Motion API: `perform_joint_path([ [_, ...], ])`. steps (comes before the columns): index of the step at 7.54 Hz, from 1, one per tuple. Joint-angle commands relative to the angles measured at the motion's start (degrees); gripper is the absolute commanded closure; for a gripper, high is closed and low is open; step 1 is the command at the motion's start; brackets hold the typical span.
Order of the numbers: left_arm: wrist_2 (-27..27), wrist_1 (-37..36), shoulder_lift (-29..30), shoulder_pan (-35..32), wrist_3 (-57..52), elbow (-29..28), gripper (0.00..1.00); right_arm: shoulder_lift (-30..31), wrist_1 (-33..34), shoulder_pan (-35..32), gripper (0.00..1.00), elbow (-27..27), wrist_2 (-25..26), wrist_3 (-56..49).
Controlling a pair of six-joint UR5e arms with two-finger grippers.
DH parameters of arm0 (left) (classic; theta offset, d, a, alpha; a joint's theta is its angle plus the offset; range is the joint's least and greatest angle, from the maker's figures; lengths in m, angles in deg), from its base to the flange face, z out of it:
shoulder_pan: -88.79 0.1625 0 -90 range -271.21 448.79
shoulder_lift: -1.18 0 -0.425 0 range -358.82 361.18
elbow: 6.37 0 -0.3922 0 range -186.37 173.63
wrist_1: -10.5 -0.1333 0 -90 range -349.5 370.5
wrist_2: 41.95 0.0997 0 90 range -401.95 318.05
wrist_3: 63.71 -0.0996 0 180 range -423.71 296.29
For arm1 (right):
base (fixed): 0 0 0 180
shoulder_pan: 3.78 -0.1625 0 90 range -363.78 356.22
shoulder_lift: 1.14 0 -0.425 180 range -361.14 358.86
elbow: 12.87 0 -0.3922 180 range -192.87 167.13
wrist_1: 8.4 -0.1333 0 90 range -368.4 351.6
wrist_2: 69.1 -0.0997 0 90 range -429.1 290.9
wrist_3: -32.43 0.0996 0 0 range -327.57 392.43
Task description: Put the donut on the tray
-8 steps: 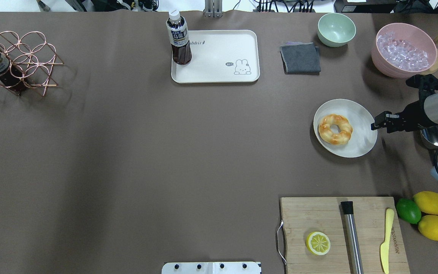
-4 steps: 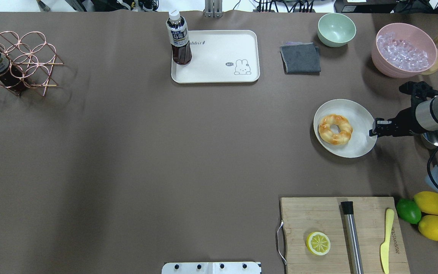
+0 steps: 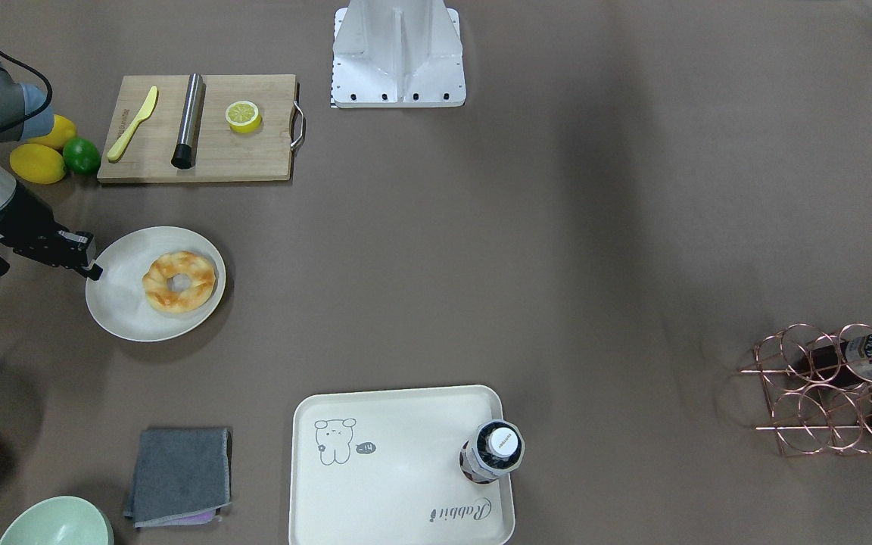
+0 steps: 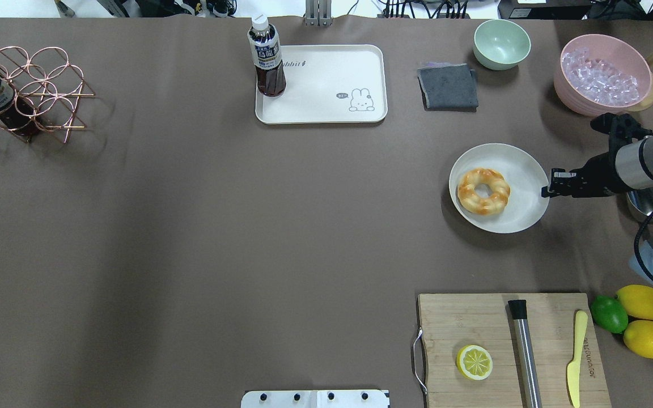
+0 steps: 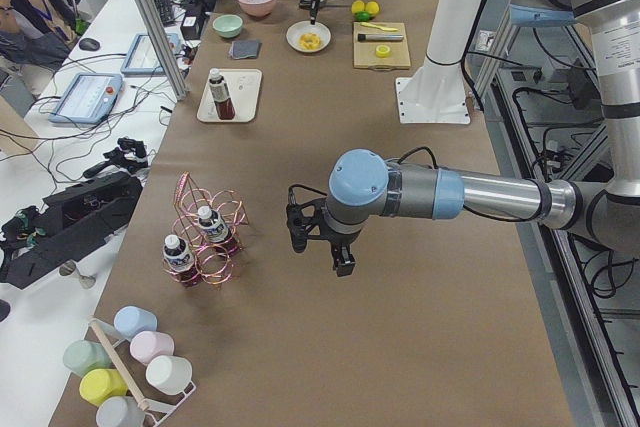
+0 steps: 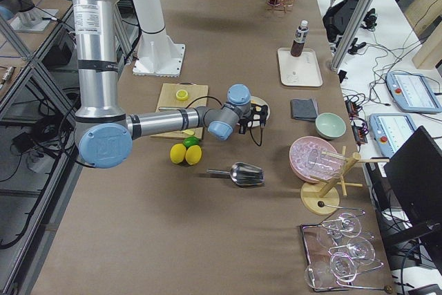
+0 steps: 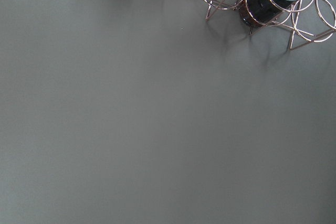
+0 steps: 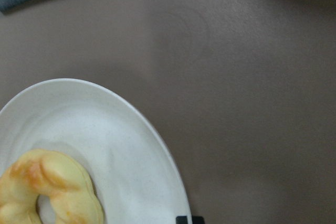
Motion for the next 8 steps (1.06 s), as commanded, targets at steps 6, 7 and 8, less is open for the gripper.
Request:
perform_joint_path([
  [6, 0.0, 0.0, 0.0, 0.0, 0.0, 0.0, 0.01, -36.3, 29.7, 0.5, 1.00, -11.4, 4.4, 18.7],
  [7, 0.0, 0.0, -0.1, 0.0, 0.0, 0.0, 0.01, -42.2, 29.4, 2.1, 1.00, -17.3, 8.6, 22.8],
  [8, 0.0, 0.0, -0.1, 0.0, 0.0, 0.0, 0.01, -45.6, 29.2, 3.3, 1.00, -21.0, 10.5, 24.8],
])
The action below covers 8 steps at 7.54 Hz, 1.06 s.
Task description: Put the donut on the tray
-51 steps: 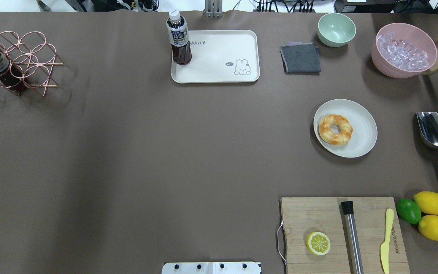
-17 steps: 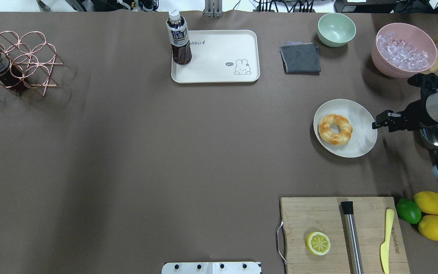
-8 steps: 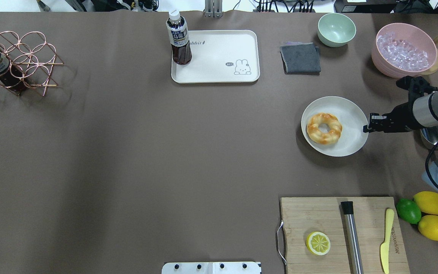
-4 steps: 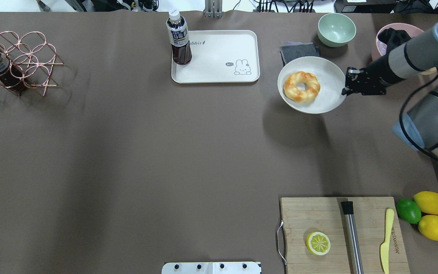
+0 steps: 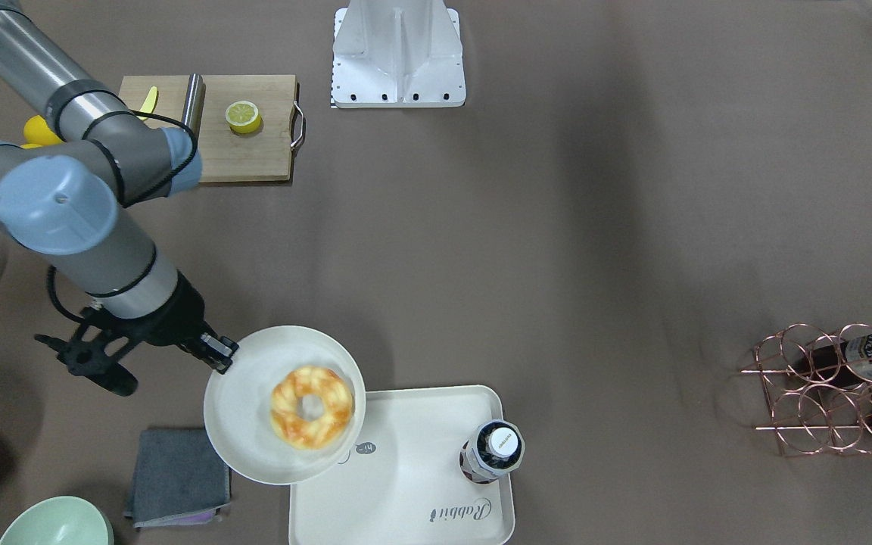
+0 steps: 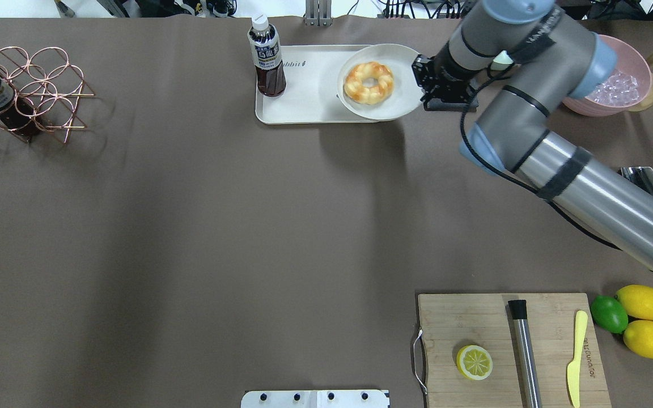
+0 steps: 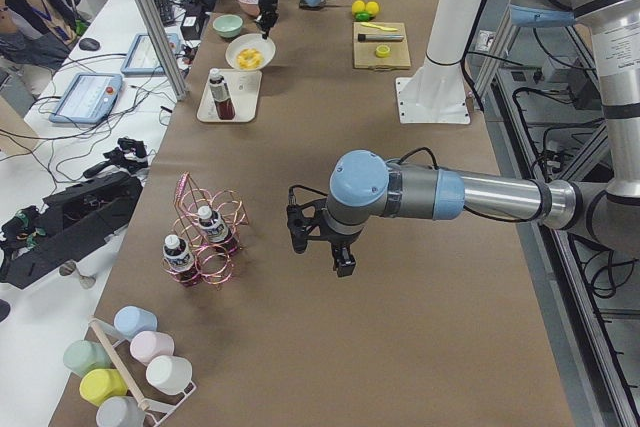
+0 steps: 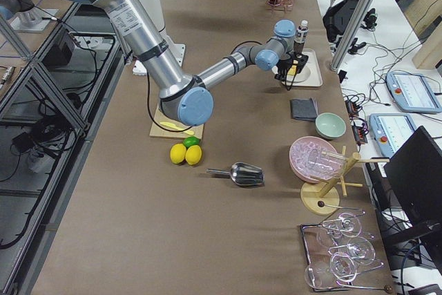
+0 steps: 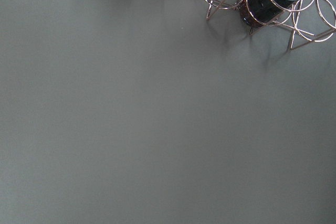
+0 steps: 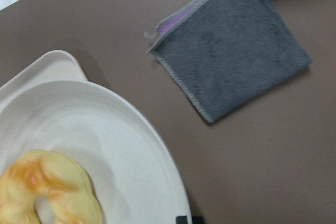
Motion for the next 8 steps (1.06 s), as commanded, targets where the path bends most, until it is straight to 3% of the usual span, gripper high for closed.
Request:
perform_joint_path([
  [1, 0.0, 0.0, 0.0, 0.0, 0.0, -0.1, 0.01, -10.3, -0.1, 3.5, 1.00, -10.3, 5.5, 6.2],
  [6, 0.0, 0.0, 0.0, 0.1, 0.0, 0.1, 0.01, -16.4, -10.0, 5.4, 1.00, -24.9, 12.9, 12.3],
  [7, 0.0, 0.0, 0.0, 0.0, 0.0, 0.1, 0.01, -16.3, -10.0, 5.5, 0.08, -24.6, 13.3, 11.7],
  [8, 0.0, 0.0, 0.1, 0.0, 0.0, 0.1, 0.01, -16.0, -9.7, 5.3, 0.00, -23.5, 13.4, 7.7],
])
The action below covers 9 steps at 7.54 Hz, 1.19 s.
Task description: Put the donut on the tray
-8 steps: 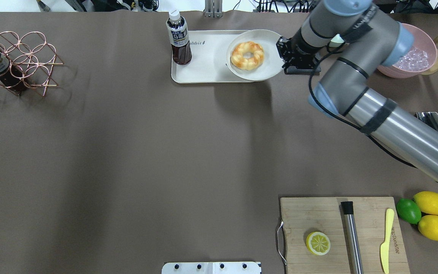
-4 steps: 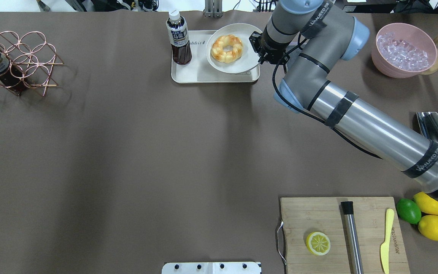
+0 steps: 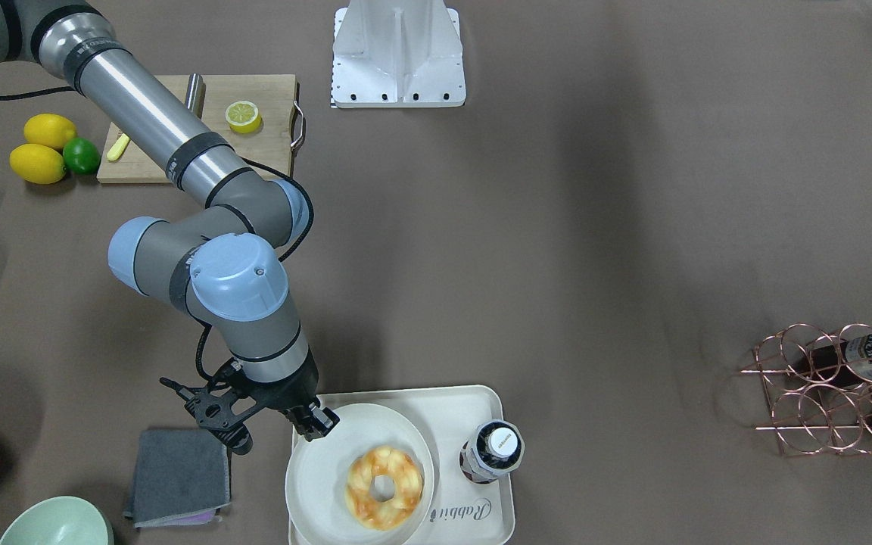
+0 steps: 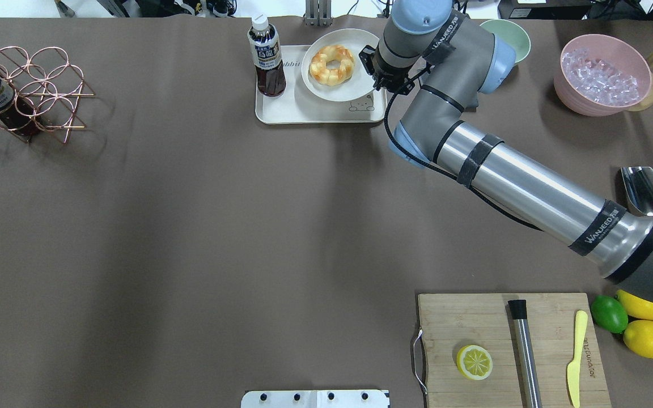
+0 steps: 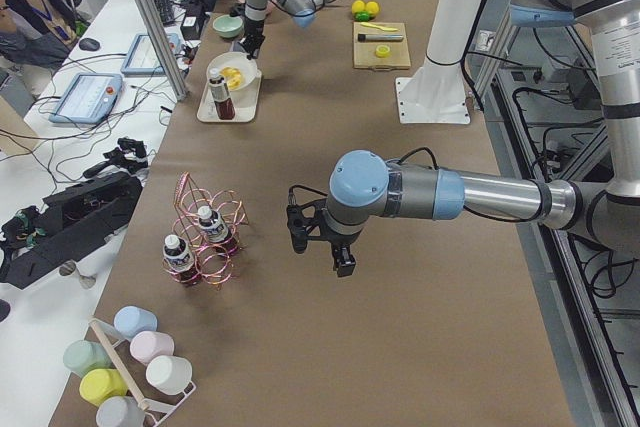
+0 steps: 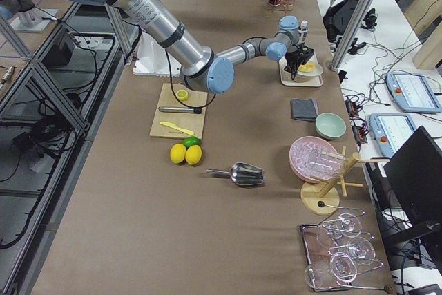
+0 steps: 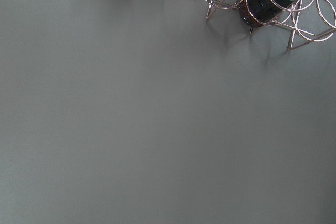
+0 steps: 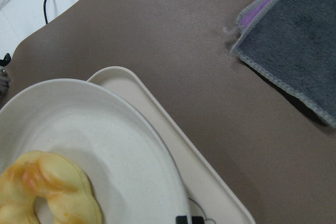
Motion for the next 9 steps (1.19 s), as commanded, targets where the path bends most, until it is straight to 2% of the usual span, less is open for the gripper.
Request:
perform_joint_path([
  [1, 0.0, 0.0, 0.0, 0.0, 0.0, -0.1, 0.01, 0.2, -0.1, -0.4, 0.00, 1.7, 0.4, -6.1],
  [2, 0.0, 0.0, 0.0, 0.0, 0.0, -0.1, 0.01, 1.7, 0.2, -0.9, 0.00, 4.5, -0.9, -8.3],
  [4, 0.0, 0.0, -0.1, 0.1, 0.0, -0.2, 0.01, 9.1, 2.1, -3.3, 0.00, 14.3, -5.0, -15.4],
  [6, 0.0, -0.1, -0.4, 0.0, 0.0, -0.3, 0.01, 13.6, 14.2, -8.6, 0.00, 22.6, -11.1, -28.5],
  [7, 0.0, -0.1, -0.4, 0.1, 0.0, -0.3, 0.01, 17.8, 19.4, -10.8, 0.00, 28.4, -13.0, -35.7],
  [9, 0.0, -0.1, -0.5, 0.1, 0.0, -0.2, 0.01, 30.5, 25.1, -15.8, 0.00, 40.9, -16.5, -49.2],
])
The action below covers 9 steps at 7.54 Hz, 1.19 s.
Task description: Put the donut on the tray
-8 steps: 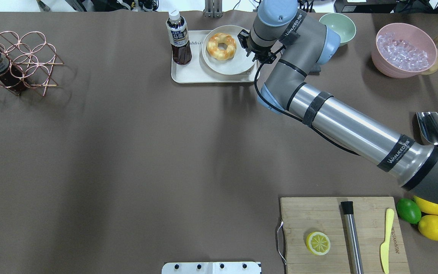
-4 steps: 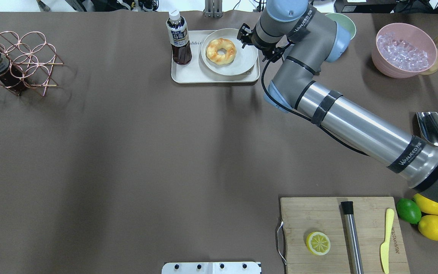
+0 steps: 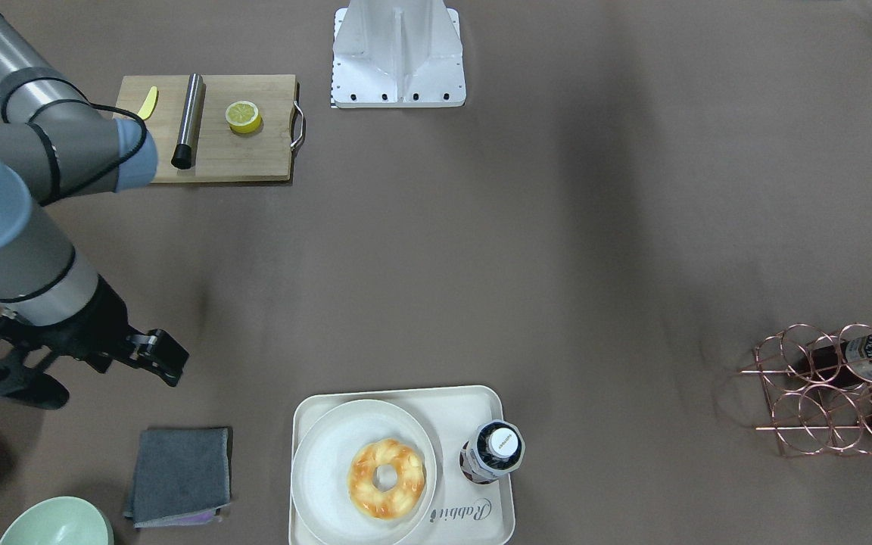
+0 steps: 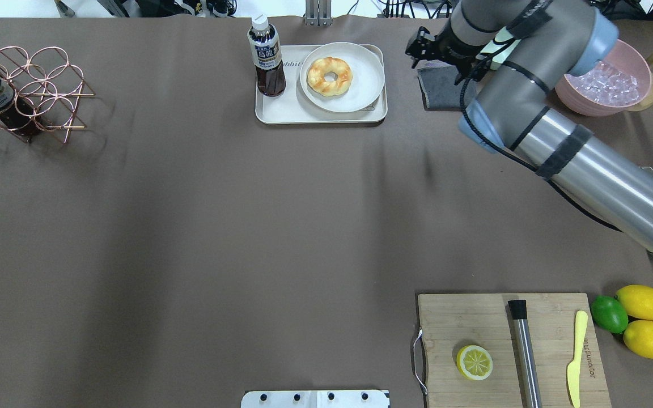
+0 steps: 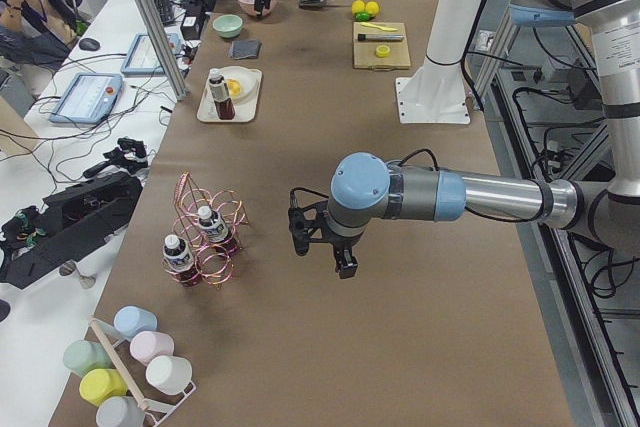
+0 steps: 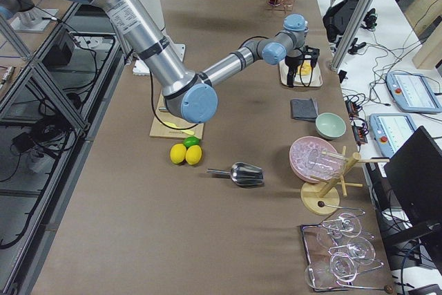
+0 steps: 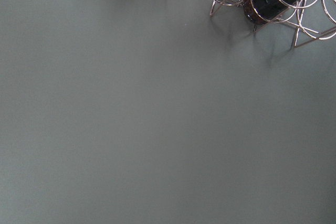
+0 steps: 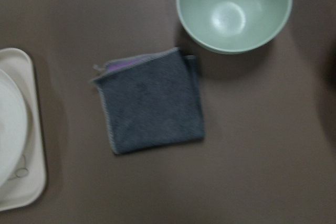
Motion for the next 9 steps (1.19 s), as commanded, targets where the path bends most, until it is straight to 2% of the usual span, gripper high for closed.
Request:
perform_joint_path([
  [1, 0.0, 0.0, -0.1, 0.0, 0.0, 0.1, 0.01, 17.7, 7.2, -7.1, 0.00, 15.6, -3.9, -19.8],
  [2, 0.0, 0.0, -0.1, 0.0, 0.0, 0.1, 0.01, 23.4, 7.8, -10.0, 0.00, 18.5, -4.4, -25.9],
  [3, -0.1, 0.0, -0.1, 0.0, 0.0, 0.1, 0.01, 27.7, 7.8, -12.4, 0.00, 19.0, -4.5, -33.1],
  [4, -0.8, 0.0, -0.1, 0.0, 0.0, 0.1, 0.01, 31.0, 7.9, -15.5, 0.00, 18.9, -4.9, -42.0],
  [5, -0.8, 0.0, -0.1, 0.0, 0.0, 0.1, 0.01, 33.6, 7.9, -19.8, 0.00, 18.3, -8.0, -48.3],
  [7, -0.8, 0.0, 0.0, 0.0, 0.0, 0.1, 0.01, 39.5, 8.1, -27.8, 0.00, 17.3, -9.3, -62.0],
  [9, -0.8, 0.0, 0.1, 0.0, 0.0, 0.1, 0.01, 43.5, 8.0, -30.8, 0.00, 16.7, -8.5, -63.4],
])
